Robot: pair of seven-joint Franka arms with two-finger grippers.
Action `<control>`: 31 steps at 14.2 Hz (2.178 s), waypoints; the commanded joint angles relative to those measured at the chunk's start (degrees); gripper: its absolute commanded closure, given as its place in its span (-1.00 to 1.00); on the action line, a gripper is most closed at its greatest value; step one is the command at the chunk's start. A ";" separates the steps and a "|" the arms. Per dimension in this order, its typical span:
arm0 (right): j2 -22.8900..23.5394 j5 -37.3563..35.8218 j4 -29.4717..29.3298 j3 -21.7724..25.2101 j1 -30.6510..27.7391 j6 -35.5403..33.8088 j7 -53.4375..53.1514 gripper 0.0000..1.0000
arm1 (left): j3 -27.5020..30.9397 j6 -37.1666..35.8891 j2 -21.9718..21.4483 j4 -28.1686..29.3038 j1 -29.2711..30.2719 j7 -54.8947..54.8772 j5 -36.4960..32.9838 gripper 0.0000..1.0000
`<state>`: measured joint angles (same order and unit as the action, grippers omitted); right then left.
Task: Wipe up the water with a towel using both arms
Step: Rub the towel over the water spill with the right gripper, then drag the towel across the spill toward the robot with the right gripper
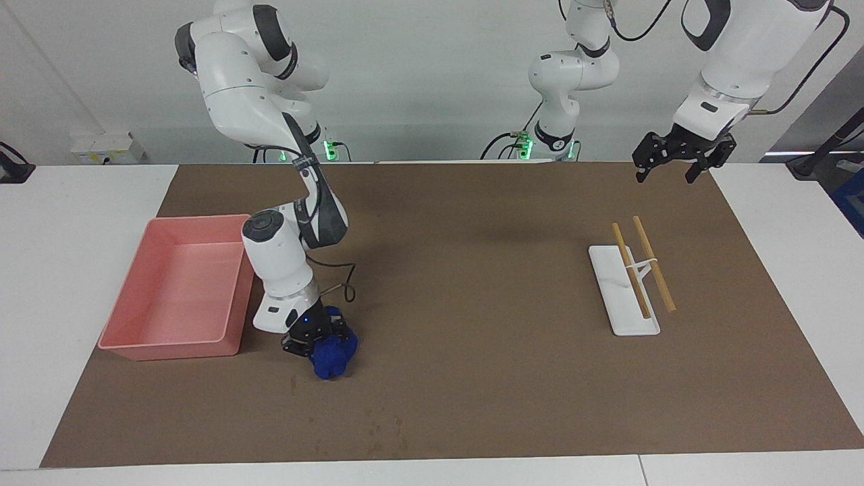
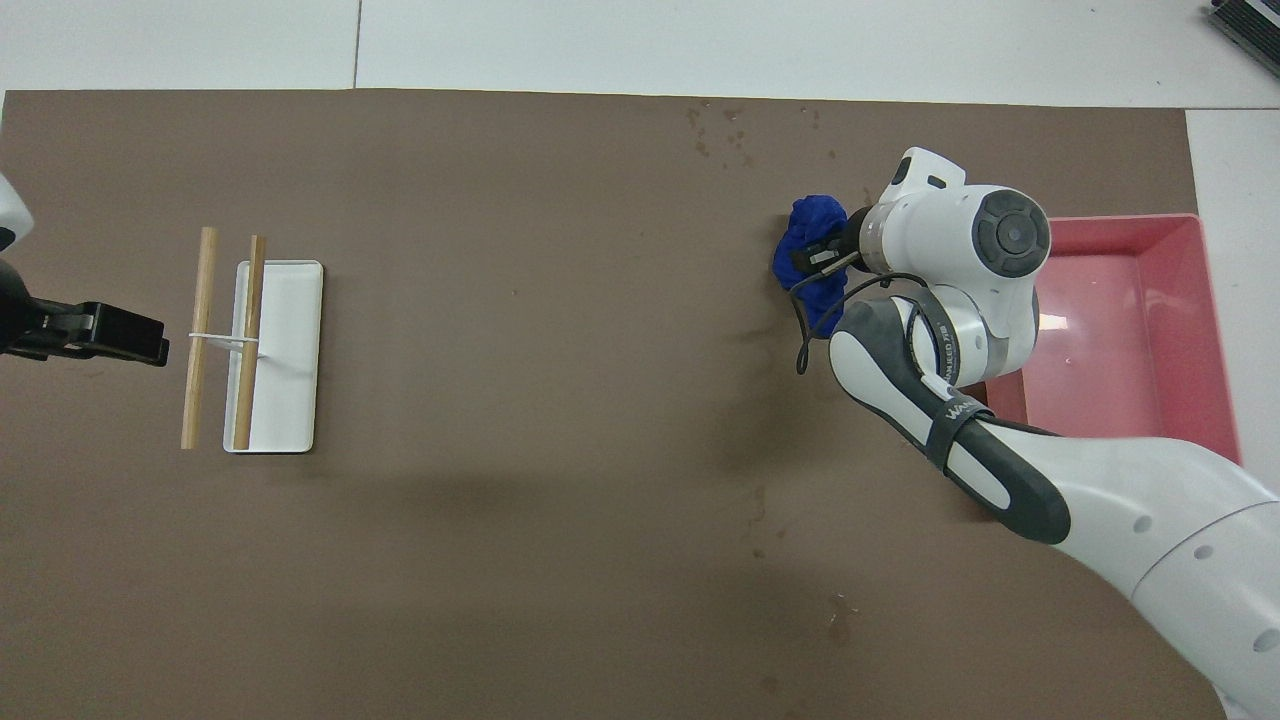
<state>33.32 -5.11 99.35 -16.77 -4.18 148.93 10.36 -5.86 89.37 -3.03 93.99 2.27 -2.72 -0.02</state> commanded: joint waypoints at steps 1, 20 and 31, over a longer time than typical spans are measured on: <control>0.08 5.71 4.01 -2.03 -0.22 -7.32 -1.39 1.00 | 0.06 -1.38 -0.66 0.14 0.45 -0.97 1.34 -1.00; -3.09 5.68 5.59 -1.24 -2.32 -13.91 11.88 1.00 | -0.12 -1.04 -0.75 0.58 0.36 -0.45 1.25 -1.00; -13.71 -16.23 5.94 -1.60 -1.45 -32.29 13.10 1.00 | -0.12 -1.04 -0.75 0.58 0.27 -0.45 1.25 -1.00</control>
<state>23.46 -18.17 102.79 -18.11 -5.32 118.14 21.20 -6.04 89.00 -3.03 94.08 2.32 -2.72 0.52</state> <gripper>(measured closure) 1.000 0.000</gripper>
